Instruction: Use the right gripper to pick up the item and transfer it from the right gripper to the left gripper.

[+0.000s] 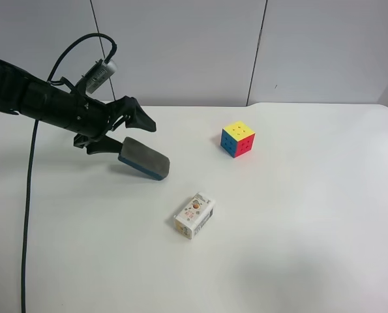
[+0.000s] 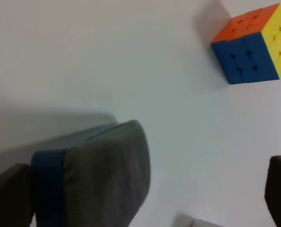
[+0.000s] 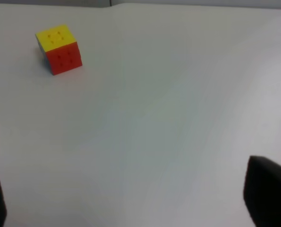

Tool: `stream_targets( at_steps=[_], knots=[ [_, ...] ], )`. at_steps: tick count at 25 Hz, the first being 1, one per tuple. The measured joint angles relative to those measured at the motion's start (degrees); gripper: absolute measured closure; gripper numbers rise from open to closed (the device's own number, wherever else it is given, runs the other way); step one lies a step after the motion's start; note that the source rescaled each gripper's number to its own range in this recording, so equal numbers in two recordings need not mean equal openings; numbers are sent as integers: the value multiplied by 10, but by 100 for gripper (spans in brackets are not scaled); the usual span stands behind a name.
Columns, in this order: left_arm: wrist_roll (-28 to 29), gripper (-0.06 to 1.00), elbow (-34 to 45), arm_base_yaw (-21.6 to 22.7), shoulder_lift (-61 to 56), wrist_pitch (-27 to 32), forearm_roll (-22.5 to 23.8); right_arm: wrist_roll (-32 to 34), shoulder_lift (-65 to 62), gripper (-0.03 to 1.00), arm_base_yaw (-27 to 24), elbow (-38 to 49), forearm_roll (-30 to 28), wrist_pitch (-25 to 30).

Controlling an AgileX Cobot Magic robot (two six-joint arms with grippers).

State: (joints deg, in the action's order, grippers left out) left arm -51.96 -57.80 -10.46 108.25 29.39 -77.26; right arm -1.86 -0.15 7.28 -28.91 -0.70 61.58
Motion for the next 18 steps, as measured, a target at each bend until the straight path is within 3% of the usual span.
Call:
stream_targets(
  at_steps=[8, 11, 15, 18],
  knots=[
    [0, -5, 0, 27, -31, 0, 5, 0, 0, -3, 0, 0, 0, 0],
    [0, -5, 0, 49, -63, 1, 34, 0, 0, -3, 0, 0, 0, 0],
    [17, -5, 0, 78, -129, 31, 132, 0, 0, -3, 0, 0, 0, 0],
    [80, -5, 0, 98, -190, 67, 222, 0, 0, -3, 0, 0, 0, 0]
  ],
)
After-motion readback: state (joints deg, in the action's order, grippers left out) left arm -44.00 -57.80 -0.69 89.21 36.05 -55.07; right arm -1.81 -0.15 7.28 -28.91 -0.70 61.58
